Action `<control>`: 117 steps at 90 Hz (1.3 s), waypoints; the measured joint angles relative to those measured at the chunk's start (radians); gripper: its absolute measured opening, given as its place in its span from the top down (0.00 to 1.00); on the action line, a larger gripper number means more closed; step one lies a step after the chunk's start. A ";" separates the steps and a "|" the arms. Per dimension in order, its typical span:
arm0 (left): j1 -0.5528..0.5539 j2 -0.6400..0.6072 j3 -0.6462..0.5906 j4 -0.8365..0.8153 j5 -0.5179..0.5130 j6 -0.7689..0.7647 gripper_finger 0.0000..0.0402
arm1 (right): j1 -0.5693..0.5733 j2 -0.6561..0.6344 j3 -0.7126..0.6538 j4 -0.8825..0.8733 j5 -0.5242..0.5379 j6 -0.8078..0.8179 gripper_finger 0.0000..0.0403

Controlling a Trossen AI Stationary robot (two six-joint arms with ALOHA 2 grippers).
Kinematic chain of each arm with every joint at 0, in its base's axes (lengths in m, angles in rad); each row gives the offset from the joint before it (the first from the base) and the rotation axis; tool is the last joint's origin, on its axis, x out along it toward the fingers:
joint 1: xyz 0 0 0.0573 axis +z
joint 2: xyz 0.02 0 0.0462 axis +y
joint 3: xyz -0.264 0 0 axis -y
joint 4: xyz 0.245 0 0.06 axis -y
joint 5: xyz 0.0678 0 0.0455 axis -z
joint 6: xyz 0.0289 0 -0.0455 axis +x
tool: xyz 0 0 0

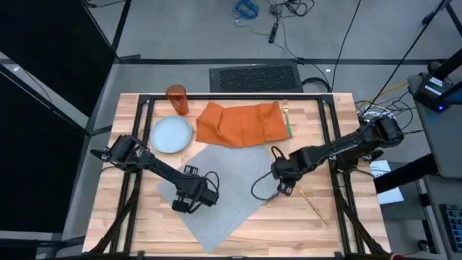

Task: Set table place
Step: Move the grey placemat

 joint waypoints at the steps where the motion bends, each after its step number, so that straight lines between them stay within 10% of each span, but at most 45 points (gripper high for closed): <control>1: 0.000 0.000 0.000 0.000 0.000 0.000 1.00 | 0.006 0.000 0.000 0.004 -0.004 0.004 0.75; 61: 0.015 0.006 0.026 -0.012 -0.009 -0.001 1.00 | -0.105 0.000 -0.010 0.064 0.101 -0.031 0.74; 117: 0.006 0.006 0.027 -0.011 -0.021 -0.020 1.00 | -0.260 -0.003 -0.154 0.187 0.007 -0.062 0.53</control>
